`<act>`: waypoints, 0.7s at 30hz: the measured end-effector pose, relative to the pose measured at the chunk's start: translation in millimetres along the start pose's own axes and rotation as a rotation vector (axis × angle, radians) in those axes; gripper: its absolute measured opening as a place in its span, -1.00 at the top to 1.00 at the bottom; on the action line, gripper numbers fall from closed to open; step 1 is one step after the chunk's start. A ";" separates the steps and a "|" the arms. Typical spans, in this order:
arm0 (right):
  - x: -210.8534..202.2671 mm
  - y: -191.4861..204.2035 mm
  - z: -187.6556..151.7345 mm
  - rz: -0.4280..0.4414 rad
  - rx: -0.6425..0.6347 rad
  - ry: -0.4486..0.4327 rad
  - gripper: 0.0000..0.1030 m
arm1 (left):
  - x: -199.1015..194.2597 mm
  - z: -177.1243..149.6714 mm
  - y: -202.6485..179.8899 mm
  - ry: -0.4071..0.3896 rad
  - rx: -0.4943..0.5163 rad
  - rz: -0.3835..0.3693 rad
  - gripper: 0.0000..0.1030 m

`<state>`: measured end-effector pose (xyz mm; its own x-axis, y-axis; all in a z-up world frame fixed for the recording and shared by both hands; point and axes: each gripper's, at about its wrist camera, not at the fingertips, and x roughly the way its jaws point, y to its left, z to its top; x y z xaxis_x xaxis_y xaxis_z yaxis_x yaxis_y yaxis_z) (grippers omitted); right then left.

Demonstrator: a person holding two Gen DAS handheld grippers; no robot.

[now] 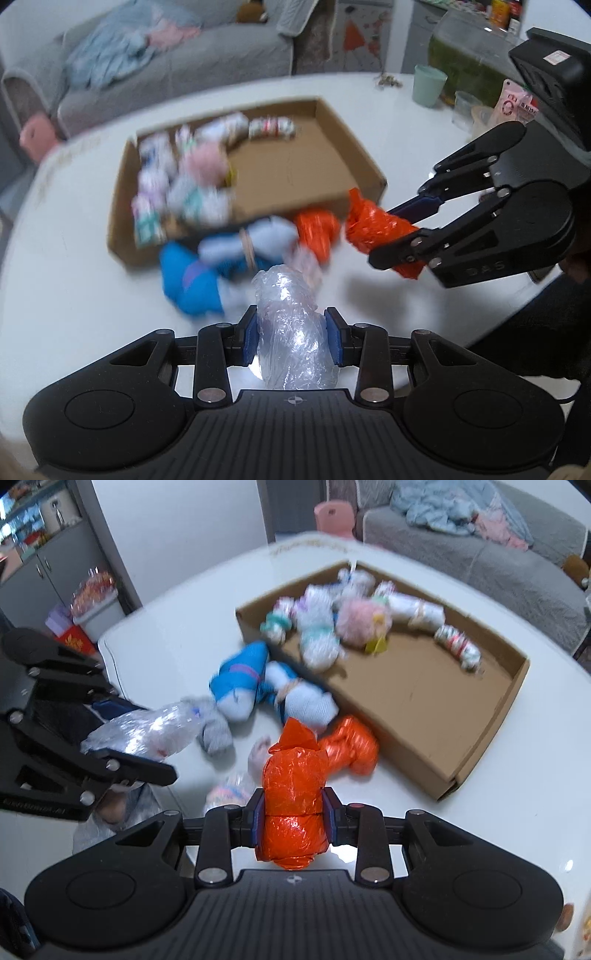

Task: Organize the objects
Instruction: 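Carry both bundles into the tray and open both grippers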

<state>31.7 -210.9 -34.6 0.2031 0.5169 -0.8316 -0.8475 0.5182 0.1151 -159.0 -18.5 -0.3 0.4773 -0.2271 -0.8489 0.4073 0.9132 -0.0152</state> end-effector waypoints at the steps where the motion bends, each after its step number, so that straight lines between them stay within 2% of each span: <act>1: -4.8 -4.7 3.9 -0.013 0.007 -0.023 0.45 | 1.5 11.3 2.9 -0.007 0.021 0.001 0.16; 6: -23.8 -43.9 29.9 -0.045 0.066 -0.146 0.45 | 21.6 82.0 16.0 -0.087 0.142 0.039 0.15; 11: -9.9 -78.1 64.8 -0.137 0.056 -0.173 0.45 | 71.9 142.9 27.2 -0.095 0.209 0.024 0.15; 14: 13.8 -99.0 79.7 -0.144 0.050 -0.154 0.45 | 108.3 165.6 38.1 -0.079 0.237 -0.015 0.15; 16: 29.8 -109.9 84.5 -0.142 0.044 -0.125 0.45 | 134.5 176.0 48.2 -0.049 0.222 -0.045 0.15; 21: 65.9 -129.4 89.5 -0.127 0.030 -0.060 0.45 | 186.9 175.1 62.8 0.039 0.230 -0.063 0.16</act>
<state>198.6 -182.9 -55.7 0.3377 0.4849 -0.8068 -0.7981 0.6019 0.0278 92.1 -62.9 -67.3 0.4168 -0.2640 -0.8698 0.6043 0.7953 0.0481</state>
